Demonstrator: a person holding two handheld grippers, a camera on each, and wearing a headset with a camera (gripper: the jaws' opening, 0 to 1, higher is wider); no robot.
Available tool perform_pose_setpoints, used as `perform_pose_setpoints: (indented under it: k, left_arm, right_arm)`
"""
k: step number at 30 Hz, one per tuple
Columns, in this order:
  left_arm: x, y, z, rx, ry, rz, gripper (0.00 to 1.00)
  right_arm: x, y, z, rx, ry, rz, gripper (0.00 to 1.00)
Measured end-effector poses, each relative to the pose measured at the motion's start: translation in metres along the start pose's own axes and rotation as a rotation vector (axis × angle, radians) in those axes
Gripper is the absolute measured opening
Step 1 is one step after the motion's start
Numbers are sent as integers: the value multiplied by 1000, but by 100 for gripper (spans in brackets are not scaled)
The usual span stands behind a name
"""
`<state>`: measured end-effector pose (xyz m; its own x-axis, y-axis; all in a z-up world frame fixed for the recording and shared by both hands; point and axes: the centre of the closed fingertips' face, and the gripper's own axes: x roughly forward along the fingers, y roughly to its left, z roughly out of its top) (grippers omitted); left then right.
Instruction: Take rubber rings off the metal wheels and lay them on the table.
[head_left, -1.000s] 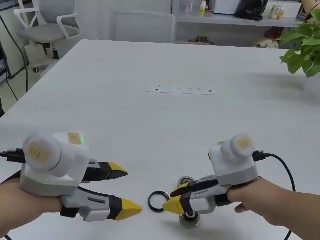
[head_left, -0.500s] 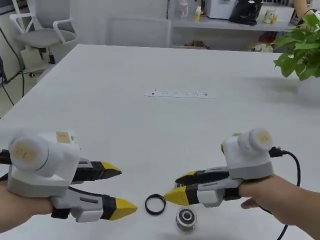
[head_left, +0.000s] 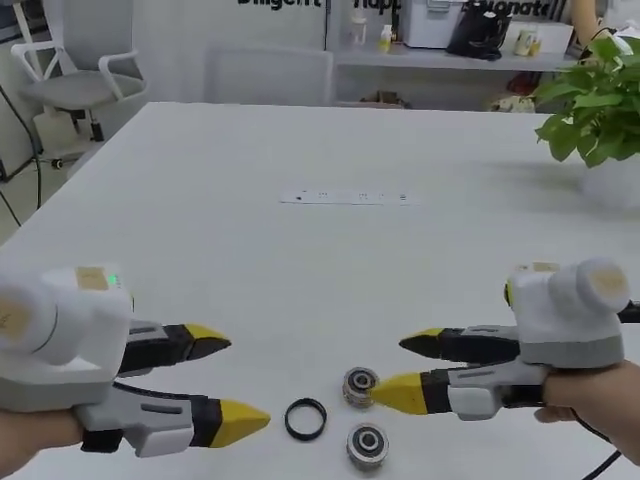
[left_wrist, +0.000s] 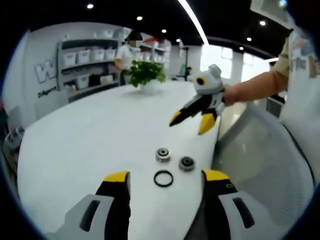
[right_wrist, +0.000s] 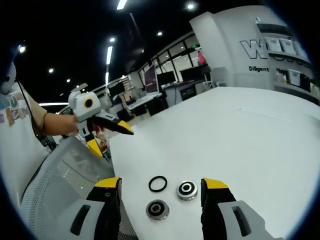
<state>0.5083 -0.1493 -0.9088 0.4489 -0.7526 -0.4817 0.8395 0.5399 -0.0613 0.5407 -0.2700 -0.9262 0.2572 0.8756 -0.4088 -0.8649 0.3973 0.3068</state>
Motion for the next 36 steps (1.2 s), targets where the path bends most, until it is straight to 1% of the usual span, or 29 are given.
perform_pose_setpoints:
  k: [4, 13, 19, 23, 31, 36]
  left_arm:
    - [-2, -1, 1, 4, -4, 8, 60]
    - [-10, -1, 5, -20, -31, 30, 63]
    - [-13, -4, 6, -18, -40, 43, 64]
    - [-15, -7, 7, -6, -42, 50, 66]
    - [-17, -9, 7, -1, -48, 64, 69]
    - [-18, -14, 4, 7, -46, 69, 70]
  right_arm:
    - [-12, -2, -1, -41, -3, -35, 68]
    - [-32, -1, -13, -83, 11, -79, 76]
    - [-43, 2, -21, -105, 24, -108, 81]
    - [-49, 6, -26, -132, 37, -123, 83]
    - [-57, 9, -31, -157, 50, -147, 87]
    - [-62, 10, -37, -164, 58, -159, 88]
